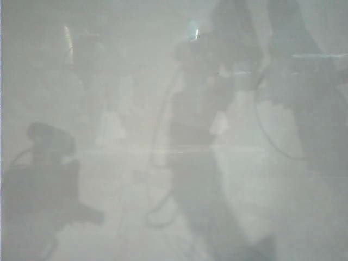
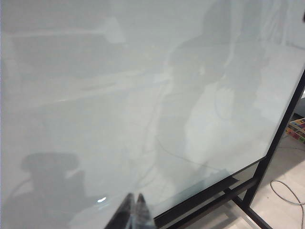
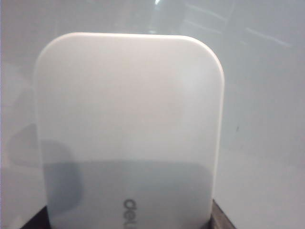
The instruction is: Grab the whiteboard eraser that is attached to the surface of the whiteboard and use it to clean the writing on the whiteboard.
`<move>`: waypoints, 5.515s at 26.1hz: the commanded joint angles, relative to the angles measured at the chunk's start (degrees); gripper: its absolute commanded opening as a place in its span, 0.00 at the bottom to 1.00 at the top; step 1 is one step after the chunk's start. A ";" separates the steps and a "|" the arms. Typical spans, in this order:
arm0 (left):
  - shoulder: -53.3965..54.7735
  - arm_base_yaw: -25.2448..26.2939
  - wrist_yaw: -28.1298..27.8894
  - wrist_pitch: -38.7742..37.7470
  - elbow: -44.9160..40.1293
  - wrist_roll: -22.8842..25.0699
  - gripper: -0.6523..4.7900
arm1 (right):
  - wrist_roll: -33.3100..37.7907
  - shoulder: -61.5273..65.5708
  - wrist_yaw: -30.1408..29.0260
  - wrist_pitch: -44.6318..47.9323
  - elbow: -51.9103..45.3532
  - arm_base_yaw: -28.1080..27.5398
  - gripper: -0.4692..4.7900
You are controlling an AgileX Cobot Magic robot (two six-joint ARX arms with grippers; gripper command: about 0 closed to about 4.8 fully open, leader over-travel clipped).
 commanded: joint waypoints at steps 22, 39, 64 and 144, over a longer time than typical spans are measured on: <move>0.02 -0.02 0.20 0.72 0.15 0.22 0.11 | 13.60 30.34 -27.06 32.54 -7.50 -22.88 0.41; 0.02 -0.02 0.07 0.72 0.13 0.22 0.11 | 20.98 37.00 -23.10 39.98 -7.50 -24.72 0.73; 0.00 -0.04 0.24 0.72 0.13 0.22 0.11 | 21.03 13.09 -14.34 2.51 -7.67 -12.41 0.83; 0.00 -0.07 0.07 0.72 0.15 0.22 0.11 | 29.81 -50.31 -34.75 -33.66 -41.77 -30.36 0.09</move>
